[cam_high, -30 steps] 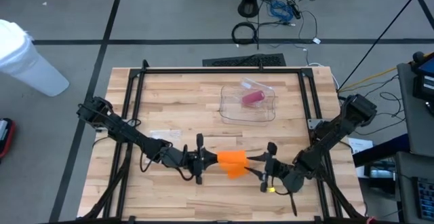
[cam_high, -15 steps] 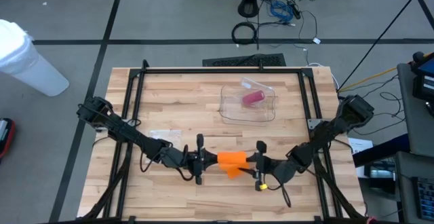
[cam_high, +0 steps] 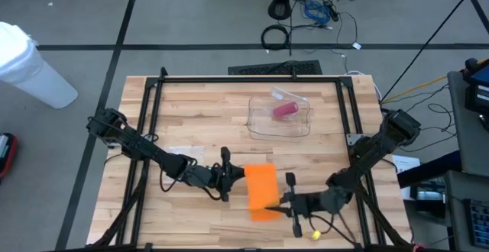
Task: Roll bandage
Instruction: Roll the orange bandage
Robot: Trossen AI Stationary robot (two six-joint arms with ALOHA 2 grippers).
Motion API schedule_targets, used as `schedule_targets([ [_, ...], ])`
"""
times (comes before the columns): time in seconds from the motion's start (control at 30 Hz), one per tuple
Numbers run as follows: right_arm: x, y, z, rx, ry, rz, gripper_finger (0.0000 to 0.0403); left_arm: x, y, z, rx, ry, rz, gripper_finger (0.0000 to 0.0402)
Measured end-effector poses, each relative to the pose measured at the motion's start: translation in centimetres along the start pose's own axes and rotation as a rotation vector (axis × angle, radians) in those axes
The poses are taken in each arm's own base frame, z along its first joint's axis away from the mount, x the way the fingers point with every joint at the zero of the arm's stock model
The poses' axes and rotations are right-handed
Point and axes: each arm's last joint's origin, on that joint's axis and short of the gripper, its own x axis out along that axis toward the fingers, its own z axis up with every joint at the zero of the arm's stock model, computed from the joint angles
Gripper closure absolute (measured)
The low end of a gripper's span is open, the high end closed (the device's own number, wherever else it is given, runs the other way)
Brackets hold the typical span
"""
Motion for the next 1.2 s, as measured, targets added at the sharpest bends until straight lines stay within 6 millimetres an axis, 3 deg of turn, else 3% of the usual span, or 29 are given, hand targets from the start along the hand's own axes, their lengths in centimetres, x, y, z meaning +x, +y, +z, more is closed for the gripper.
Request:
schedule_targets([
  [0.1,-0.3,-0.2,3.4,-0.109,-0.029,-0.088,0.0403,0.0,-0.2,0.0,0.004,-0.022,-0.046,0.0391],
  [0.23,-1.1,-2.0,7.1,-0.175,-0.015,-0.159,0.0403,0.0,-0.4,0.1,0.012,-0.049,-0.107,0.0391],
  [0.43,-1.1,-5.0,8.3,-0.095,0.046,-0.183,0.0403,-0.1,-0.4,0.1,0.032,-0.063,-0.123,0.0391],
  [0.63,0.5,-5.0,6.9,-0.005,0.074,-0.085,0.0403,0.2,0.4,0.0,-0.057,0.019,0.03,0.0391],
  [1.0,1.5,-0.5,2.3,0.081,0.182,0.021,0.0403,0.3,1.0,-0.2,-0.088,0.083,0.159,0.0391],
  [1.2,2.6,0.3,-0.5,0.102,0.253,0.003,0.0403,0.2,0.9,0.2,-0.105,0.038,0.138,0.0391],
])
